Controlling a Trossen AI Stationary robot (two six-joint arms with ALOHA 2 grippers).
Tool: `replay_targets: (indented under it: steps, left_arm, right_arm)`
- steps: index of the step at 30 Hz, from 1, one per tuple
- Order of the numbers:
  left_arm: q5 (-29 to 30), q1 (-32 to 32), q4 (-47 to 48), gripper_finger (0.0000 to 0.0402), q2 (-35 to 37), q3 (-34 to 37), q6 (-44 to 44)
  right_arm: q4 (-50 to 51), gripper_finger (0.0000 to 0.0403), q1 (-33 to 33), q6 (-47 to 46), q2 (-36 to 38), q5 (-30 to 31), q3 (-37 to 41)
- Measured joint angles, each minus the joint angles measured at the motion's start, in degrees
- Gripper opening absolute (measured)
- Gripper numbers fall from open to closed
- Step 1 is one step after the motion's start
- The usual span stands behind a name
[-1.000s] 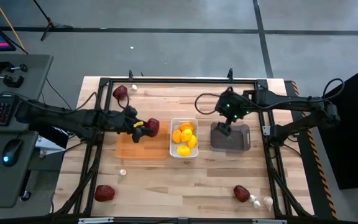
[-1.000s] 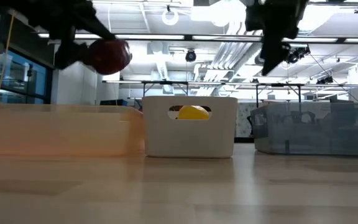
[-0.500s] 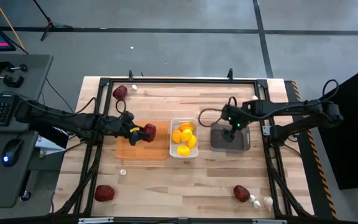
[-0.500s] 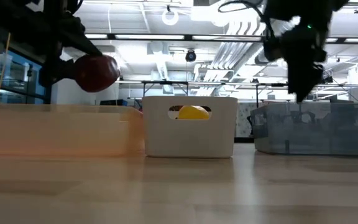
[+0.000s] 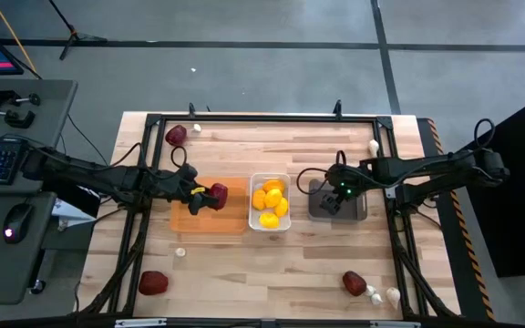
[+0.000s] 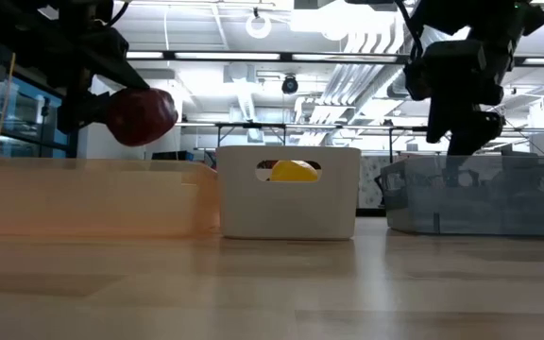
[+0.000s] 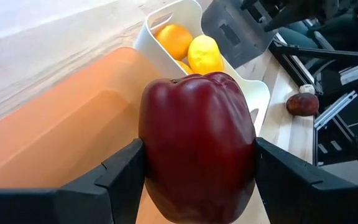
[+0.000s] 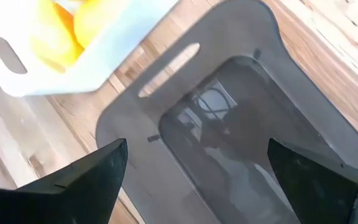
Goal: Sort produce into baskets
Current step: Put the red apple into the orange bin
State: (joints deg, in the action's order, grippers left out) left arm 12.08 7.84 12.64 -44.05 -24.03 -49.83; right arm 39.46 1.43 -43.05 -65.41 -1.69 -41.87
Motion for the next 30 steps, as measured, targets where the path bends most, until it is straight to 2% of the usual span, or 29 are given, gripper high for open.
replay_targets:
  steps: [6,15,22,26,30]
  left_arm:
    - [-0.25,0.0,0.0,0.0257,0.0,0.0,-0.44]
    - [-4.82,0.0,-1.12,0.0315,-0.02,-0.04,-0.99]
    - [-6.64,0.0,-2.89,0.0342,-0.46,-1.97,3.33]
    - [-6.52,-1.94,-3.0,0.035,-0.43,-5.83,3.56]
    - [-4.82,-6.89,-2.77,0.0351,-0.42,-13.71,7.38]
  right_arm:
    - [-1.41,0.0378,0.02,2.0,0.0,0.11,-0.02]
    - [-3.83,0.0378,0.02,3.04,0.0,0.55,-0.02]
    - [-7.33,0.0378,0.09,3.65,0.0,0.63,-0.04]
    - [-8.15,0.0378,0.09,3.64,0.0,0.66,-0.04]
    - [-9.68,0.0378,0.11,3.65,0.0,2.66,-0.04]
